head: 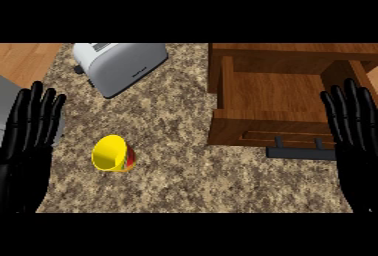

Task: Pick up the cup, place it into the drawer and close the drawer

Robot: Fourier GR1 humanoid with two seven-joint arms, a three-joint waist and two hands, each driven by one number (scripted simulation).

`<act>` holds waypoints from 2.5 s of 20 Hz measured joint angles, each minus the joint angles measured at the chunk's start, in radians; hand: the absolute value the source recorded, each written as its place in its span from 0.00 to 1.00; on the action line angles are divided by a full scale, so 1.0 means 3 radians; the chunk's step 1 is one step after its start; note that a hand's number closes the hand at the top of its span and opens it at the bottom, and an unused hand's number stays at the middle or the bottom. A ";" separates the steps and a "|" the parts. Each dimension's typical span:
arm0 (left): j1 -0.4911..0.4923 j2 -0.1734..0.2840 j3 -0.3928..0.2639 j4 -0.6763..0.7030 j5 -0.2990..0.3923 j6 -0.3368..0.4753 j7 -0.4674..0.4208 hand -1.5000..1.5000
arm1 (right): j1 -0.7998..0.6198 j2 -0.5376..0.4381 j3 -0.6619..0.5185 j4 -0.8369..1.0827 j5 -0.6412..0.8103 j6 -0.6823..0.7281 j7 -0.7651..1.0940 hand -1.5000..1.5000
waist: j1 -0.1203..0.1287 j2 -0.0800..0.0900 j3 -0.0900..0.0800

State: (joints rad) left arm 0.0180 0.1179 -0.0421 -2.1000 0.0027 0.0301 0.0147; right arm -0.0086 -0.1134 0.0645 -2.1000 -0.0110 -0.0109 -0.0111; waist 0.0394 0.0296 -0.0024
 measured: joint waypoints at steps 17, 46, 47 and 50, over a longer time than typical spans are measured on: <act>-0.0185 0.0913 0.0454 0.1148 0.2336 -0.1999 0.0182 0.00 | -0.0309 -0.0156 -0.0097 0.0477 -0.0185 0.0284 0.0248 0.00 | -0.0135 -0.0087 0.0005; -0.1184 0.0818 0.0473 0.5010 -0.0179 -0.2006 -0.2342 0.00 | -0.0877 -0.0294 -0.0501 0.0760 -0.0372 0.0509 0.0427 0.00 | -0.0192 -0.0078 -0.0001; -0.1237 0.0806 0.0461 0.5131 -0.0213 -0.1965 -0.2400 0.00 | -0.0880 -0.0296 -0.0514 0.0791 -0.0374 0.0517 0.0407 0.00 | -0.0195 -0.0076 -0.0001; -0.1333 0.0805 0.0428 0.5413 -0.0305 -0.1851 -0.2614 0.00 | -0.0891 -0.0254 -0.0474 0.0795 -0.0337 0.0494 0.0386 0.00 | -0.0208 -0.0069 -0.0003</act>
State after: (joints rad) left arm -0.3818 0.3593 0.0862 -0.4760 -0.0887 -0.5253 -0.7694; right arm -0.2759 -0.1897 -0.0777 -1.8615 -0.1121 0.1373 0.1047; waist -0.0232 0.0088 -0.0035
